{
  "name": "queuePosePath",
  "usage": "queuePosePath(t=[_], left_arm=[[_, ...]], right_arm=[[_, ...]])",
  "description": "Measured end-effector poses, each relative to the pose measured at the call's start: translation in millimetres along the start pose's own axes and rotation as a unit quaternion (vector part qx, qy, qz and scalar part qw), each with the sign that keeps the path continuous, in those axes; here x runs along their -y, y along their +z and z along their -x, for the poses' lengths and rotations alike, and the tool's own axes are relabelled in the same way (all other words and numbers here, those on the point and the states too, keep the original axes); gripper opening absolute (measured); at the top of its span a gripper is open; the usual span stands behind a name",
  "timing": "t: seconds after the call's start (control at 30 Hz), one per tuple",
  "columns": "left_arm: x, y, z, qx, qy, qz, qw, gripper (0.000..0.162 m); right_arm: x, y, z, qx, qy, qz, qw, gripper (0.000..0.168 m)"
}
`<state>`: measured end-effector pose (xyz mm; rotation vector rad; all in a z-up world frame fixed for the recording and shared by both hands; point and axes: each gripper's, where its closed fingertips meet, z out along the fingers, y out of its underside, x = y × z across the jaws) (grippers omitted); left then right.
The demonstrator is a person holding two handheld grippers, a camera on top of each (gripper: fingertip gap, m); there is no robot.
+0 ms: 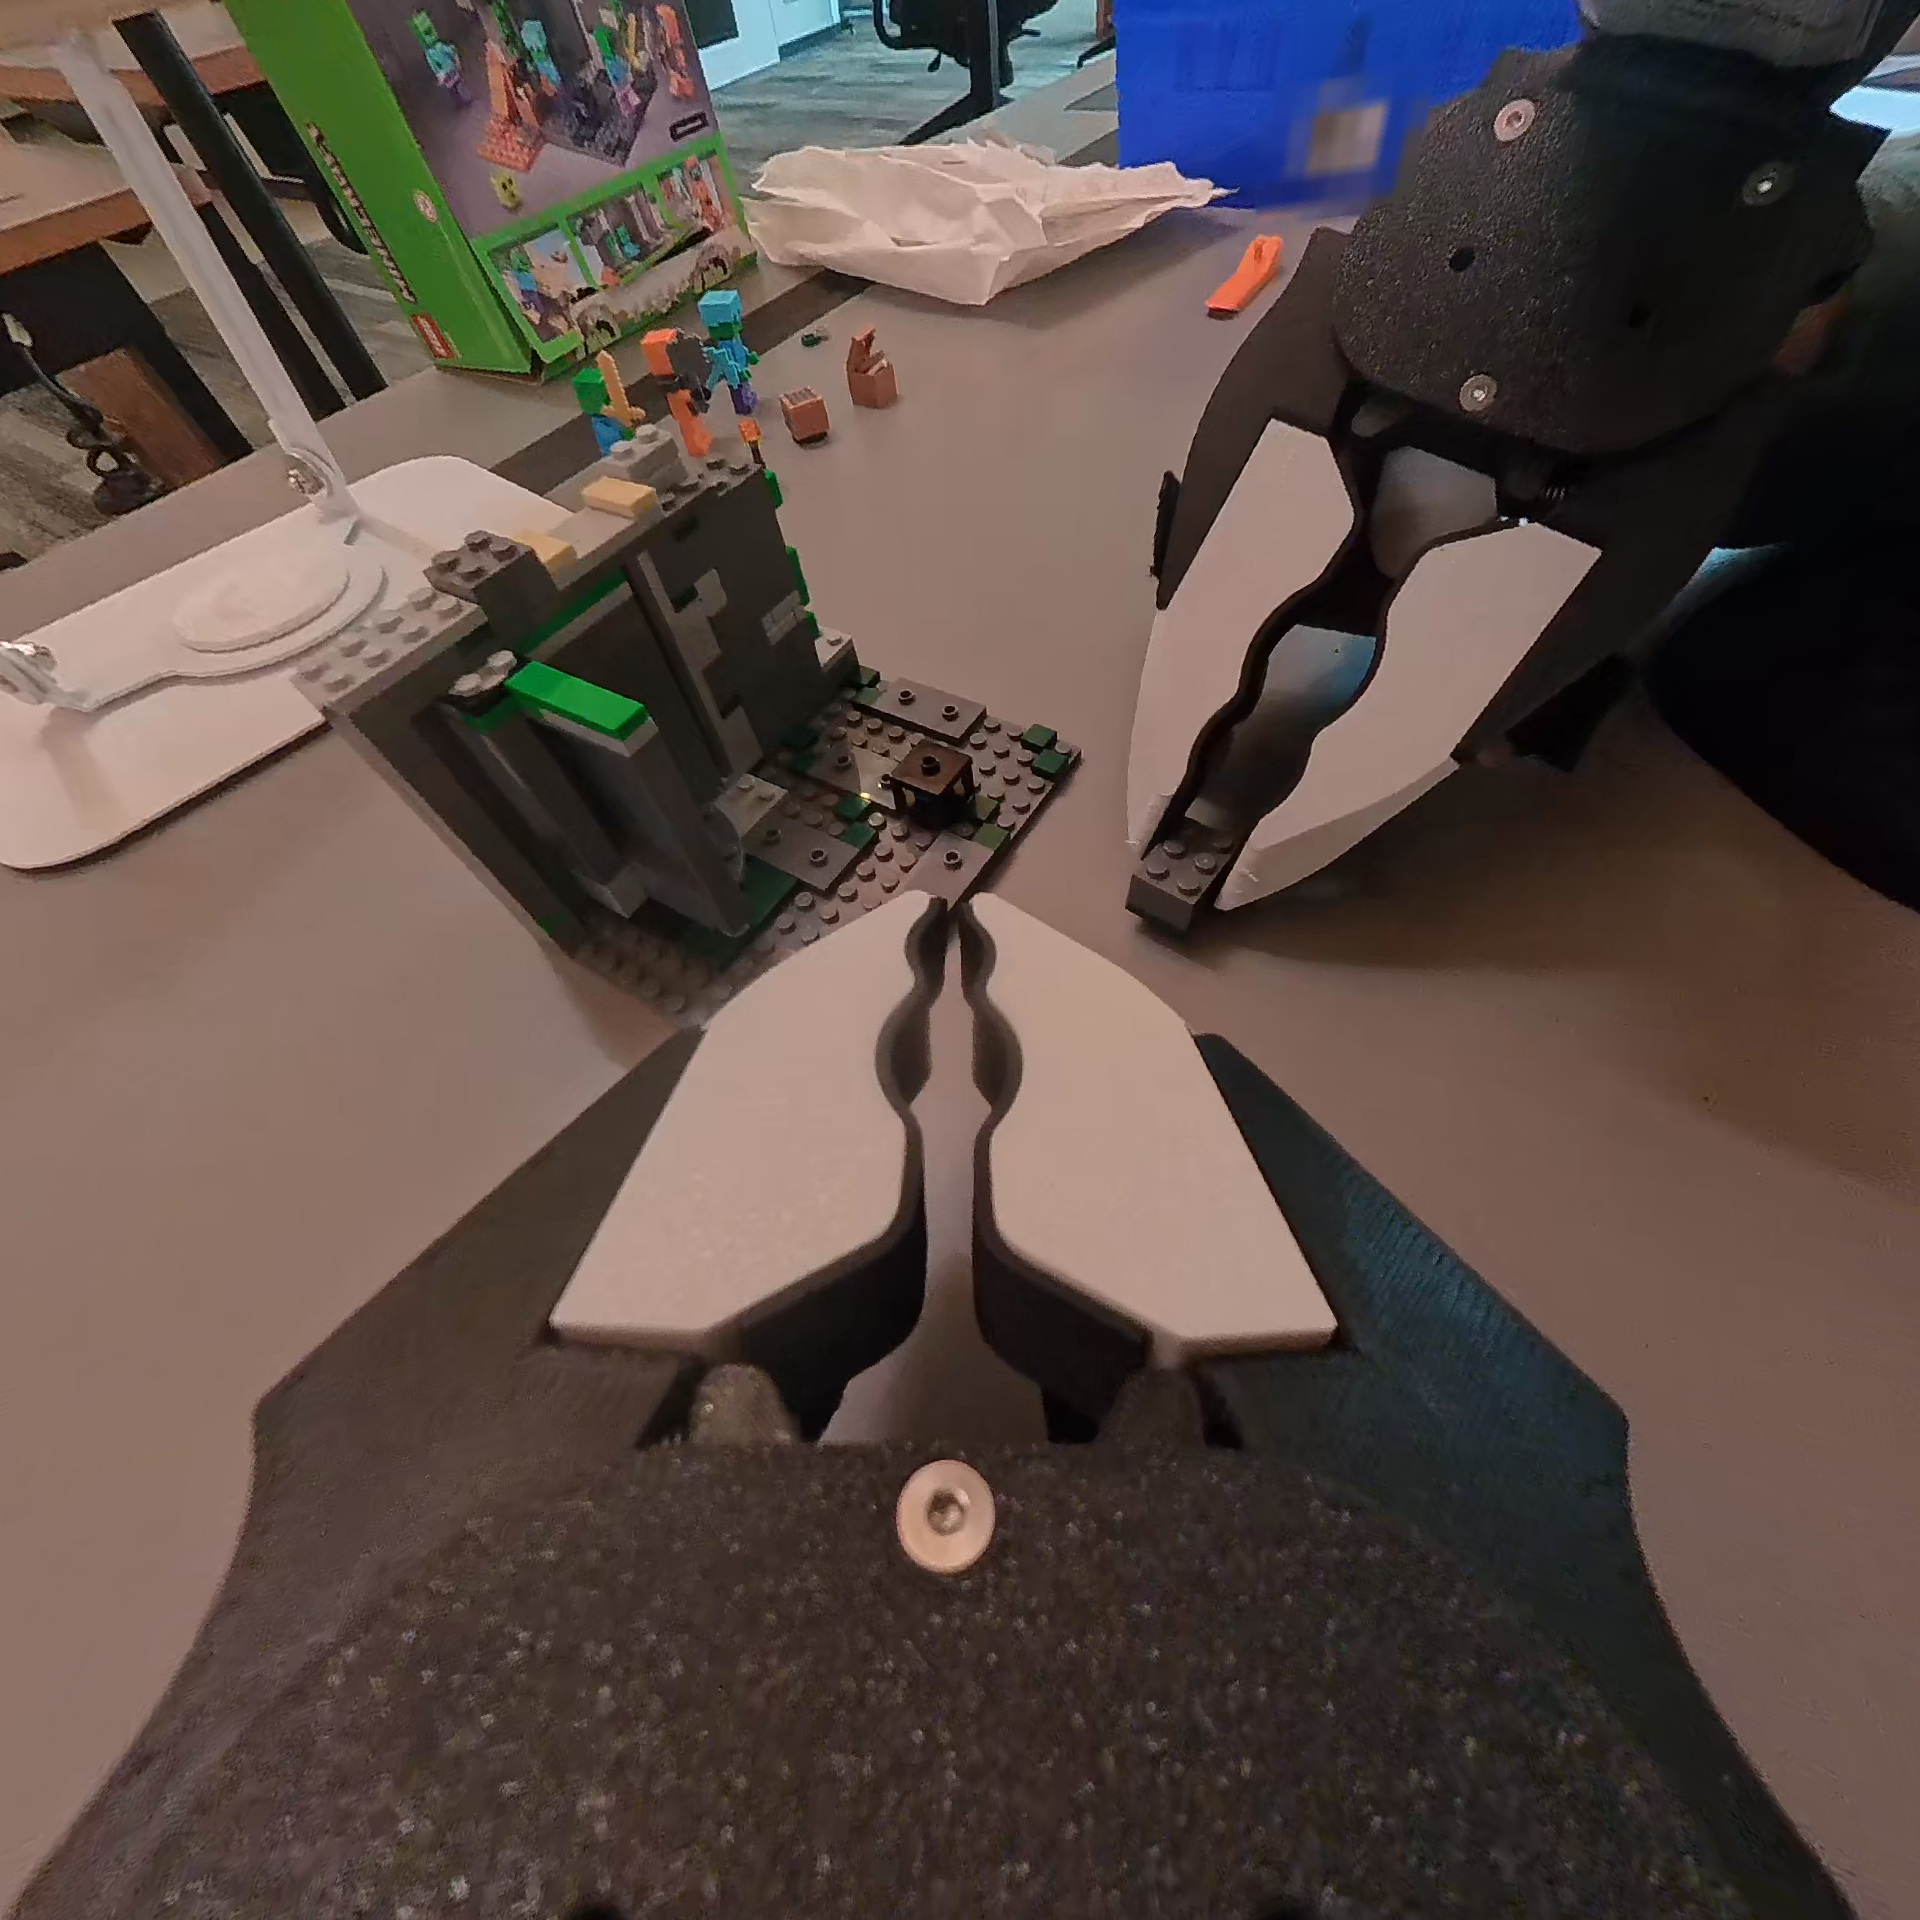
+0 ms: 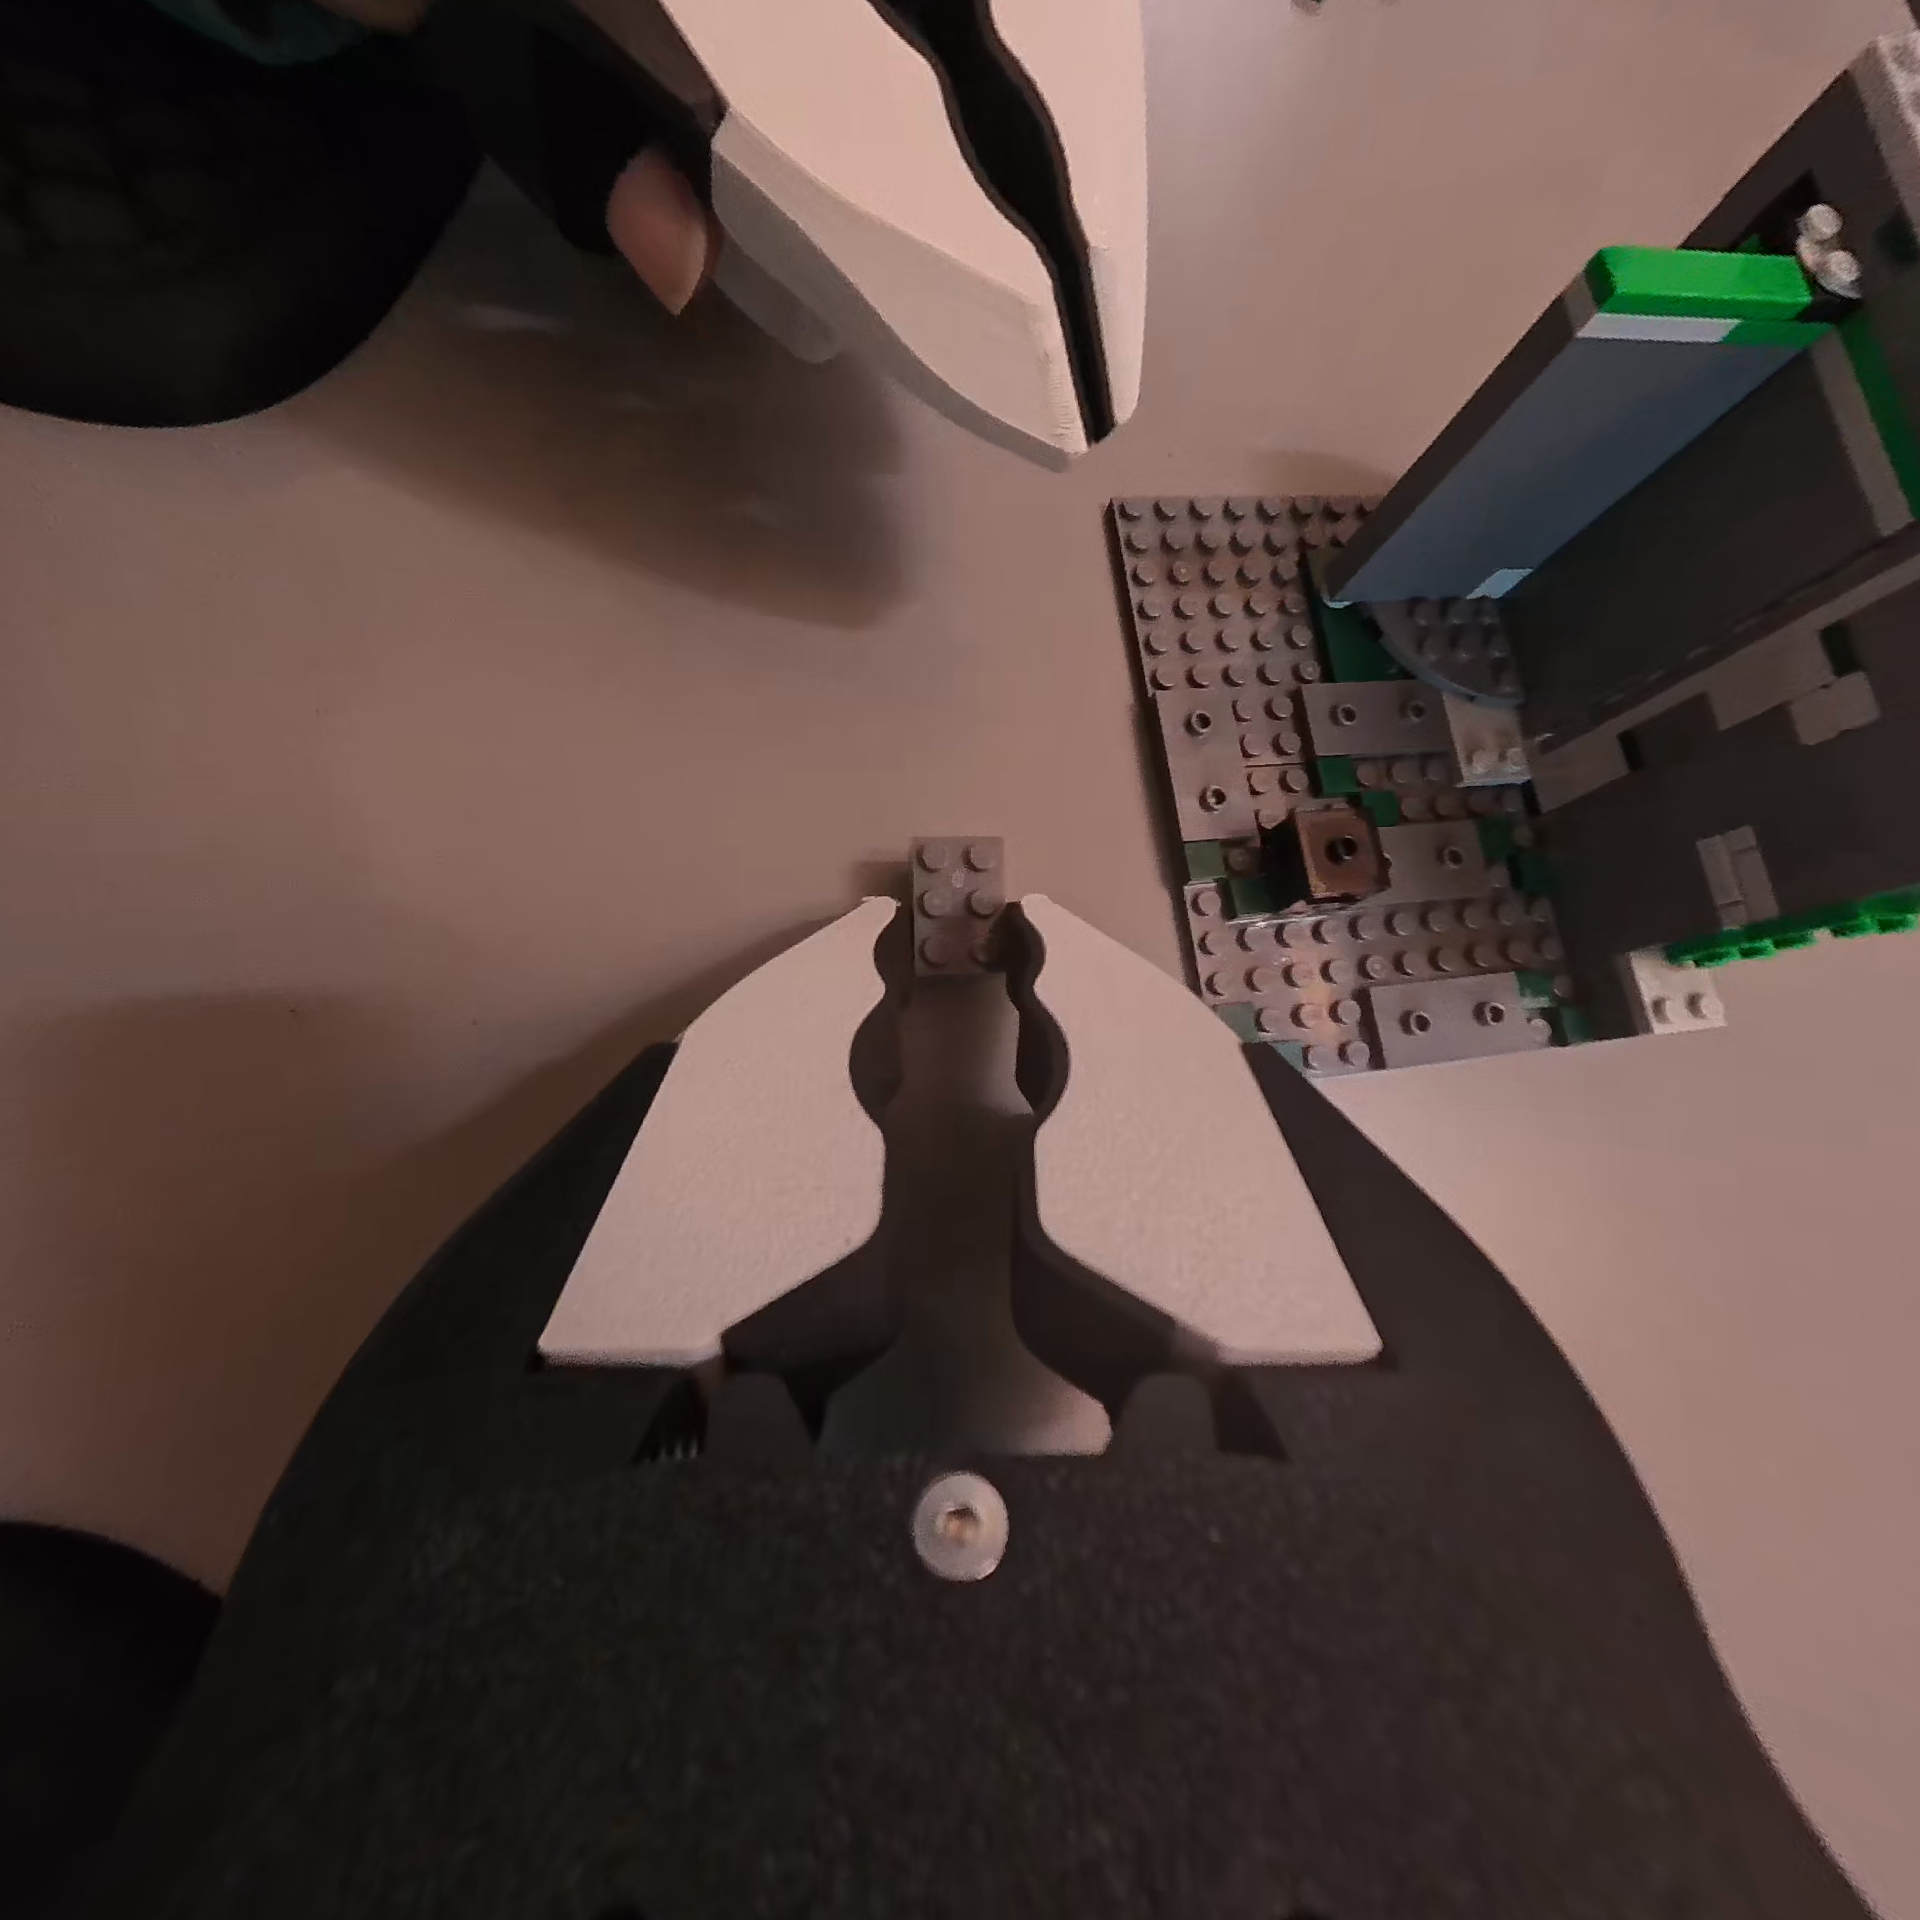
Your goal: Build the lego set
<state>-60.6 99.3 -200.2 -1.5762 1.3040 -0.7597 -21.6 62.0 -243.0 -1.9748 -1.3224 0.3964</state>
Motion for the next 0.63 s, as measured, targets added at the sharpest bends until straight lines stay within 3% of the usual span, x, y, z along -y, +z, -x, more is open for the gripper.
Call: queuePosePath(t=[0.63], left_arm=[[0,1,4,0.008,0.000,0.000,1.000,0.005]], right_arm=[[7,-6,-16,-0.033,0.032,-0.030,0.999,0.017]])
